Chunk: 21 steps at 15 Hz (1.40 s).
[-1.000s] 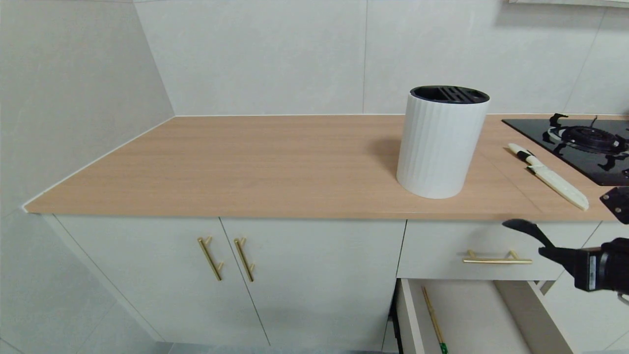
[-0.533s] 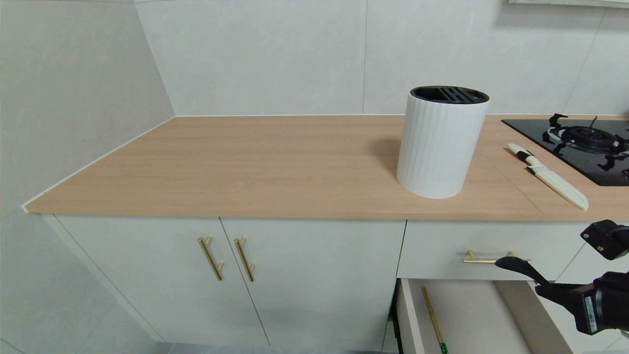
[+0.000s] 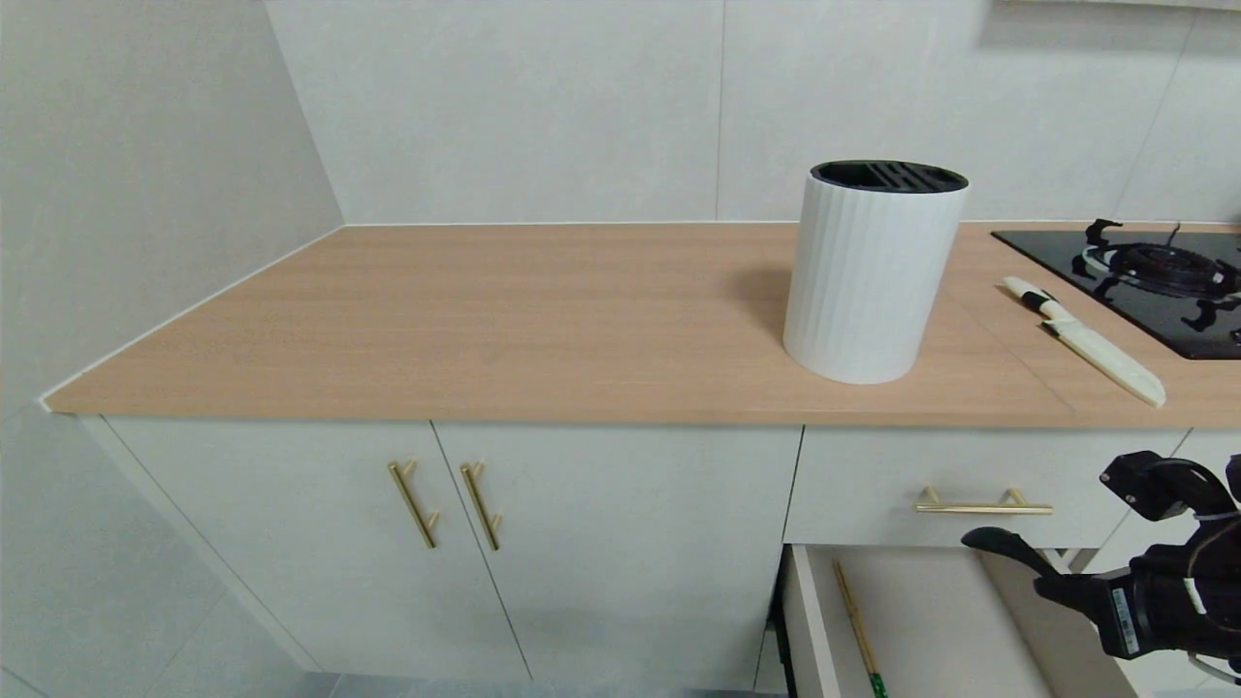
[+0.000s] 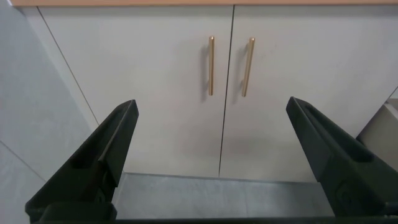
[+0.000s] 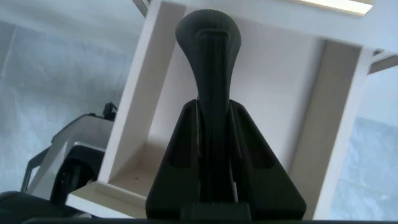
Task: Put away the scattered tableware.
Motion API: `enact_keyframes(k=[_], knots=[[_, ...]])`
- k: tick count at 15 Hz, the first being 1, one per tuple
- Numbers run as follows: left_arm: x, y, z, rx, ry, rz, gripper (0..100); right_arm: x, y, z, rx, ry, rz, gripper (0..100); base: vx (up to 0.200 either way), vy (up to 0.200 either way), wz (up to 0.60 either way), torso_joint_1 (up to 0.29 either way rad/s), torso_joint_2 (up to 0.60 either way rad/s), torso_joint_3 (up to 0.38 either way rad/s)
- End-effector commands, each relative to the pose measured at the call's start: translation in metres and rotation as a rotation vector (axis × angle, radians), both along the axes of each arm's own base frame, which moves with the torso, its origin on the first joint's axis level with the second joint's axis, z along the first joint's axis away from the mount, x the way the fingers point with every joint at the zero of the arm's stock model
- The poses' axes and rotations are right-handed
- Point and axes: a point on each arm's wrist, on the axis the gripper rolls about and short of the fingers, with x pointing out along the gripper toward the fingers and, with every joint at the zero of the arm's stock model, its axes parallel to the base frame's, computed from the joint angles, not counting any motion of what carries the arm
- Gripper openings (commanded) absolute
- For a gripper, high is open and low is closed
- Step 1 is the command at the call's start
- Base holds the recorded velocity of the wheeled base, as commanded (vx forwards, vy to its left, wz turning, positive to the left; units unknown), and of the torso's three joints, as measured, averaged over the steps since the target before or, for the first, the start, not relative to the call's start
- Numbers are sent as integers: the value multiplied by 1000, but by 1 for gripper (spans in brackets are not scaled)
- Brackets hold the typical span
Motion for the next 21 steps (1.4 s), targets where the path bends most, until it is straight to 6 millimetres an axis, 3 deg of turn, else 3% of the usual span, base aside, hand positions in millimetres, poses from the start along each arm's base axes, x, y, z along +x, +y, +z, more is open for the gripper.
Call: enact_keyframes(k=[1, 14, 21], knots=[[0, 0, 0, 0, 0, 1, 100, 0, 1, -3, 0, 14, 4, 0, 0, 0, 0, -154, 388, 217], [0, 0, 0, 0, 0, 1, 100, -1, 0, -3, -6, 15, 1, 0, 0, 0, 0, -131, 437, 301], [0, 0, 0, 0, 0, 3, 100, 5, 1, -11, -12, 52, -4, 0, 0, 0, 0, -11, 42, 28]])
